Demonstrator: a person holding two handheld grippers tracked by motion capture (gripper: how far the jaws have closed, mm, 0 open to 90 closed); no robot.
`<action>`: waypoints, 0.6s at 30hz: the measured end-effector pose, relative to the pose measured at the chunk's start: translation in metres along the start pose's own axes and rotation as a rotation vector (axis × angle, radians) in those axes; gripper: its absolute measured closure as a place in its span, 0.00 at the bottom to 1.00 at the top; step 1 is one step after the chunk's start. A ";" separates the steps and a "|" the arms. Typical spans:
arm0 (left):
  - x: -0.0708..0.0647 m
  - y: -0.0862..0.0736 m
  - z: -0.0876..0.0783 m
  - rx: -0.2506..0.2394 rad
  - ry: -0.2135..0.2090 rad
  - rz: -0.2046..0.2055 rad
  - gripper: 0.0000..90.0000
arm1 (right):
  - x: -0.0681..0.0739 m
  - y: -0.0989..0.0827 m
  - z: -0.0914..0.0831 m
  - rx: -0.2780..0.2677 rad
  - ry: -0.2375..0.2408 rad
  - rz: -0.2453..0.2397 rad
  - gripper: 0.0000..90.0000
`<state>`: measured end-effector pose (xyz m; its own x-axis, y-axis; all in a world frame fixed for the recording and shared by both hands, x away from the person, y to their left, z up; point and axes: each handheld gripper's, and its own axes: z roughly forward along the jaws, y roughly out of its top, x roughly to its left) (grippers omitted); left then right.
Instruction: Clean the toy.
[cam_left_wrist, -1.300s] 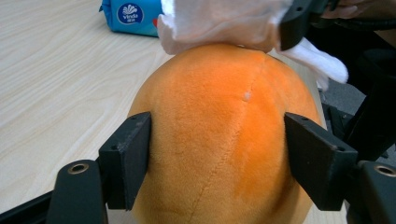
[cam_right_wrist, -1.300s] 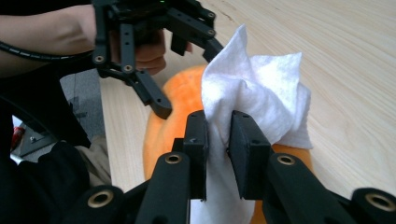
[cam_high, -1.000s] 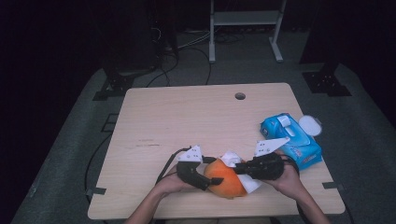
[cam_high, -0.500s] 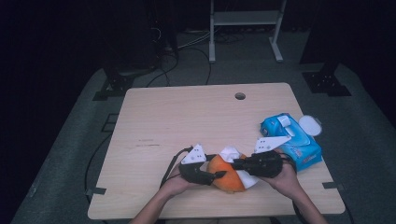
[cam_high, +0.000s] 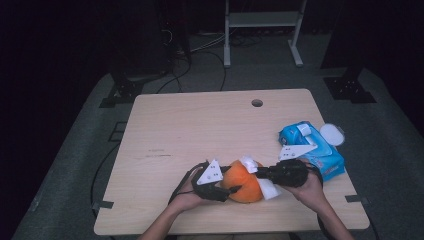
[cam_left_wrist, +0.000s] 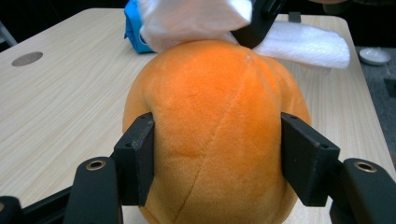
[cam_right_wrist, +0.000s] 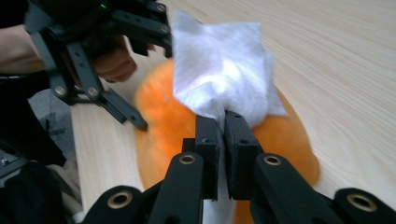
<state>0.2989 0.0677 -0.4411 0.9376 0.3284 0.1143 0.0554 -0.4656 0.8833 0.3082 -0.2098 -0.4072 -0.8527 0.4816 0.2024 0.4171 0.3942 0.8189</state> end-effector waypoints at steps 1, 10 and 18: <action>-0.001 -0.001 0.000 0.006 -0.003 0.009 0.38 | 0.007 0.004 0.002 -0.010 0.026 -0.019 0.94; 0.002 -0.002 -0.001 0.009 -0.014 -0.013 0.35 | 0.008 0.005 -0.004 -0.003 -0.035 -0.062 0.81; -0.007 0.002 0.003 0.014 -0.044 0.061 0.36 | 0.006 0.008 0.003 -0.050 -0.041 -0.059 0.70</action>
<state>0.2936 0.0616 -0.4413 0.9535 0.2626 0.1476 0.0020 -0.4955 0.8686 0.3073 -0.2014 -0.4016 -0.8613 0.4907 0.1318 0.3494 0.3835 0.8549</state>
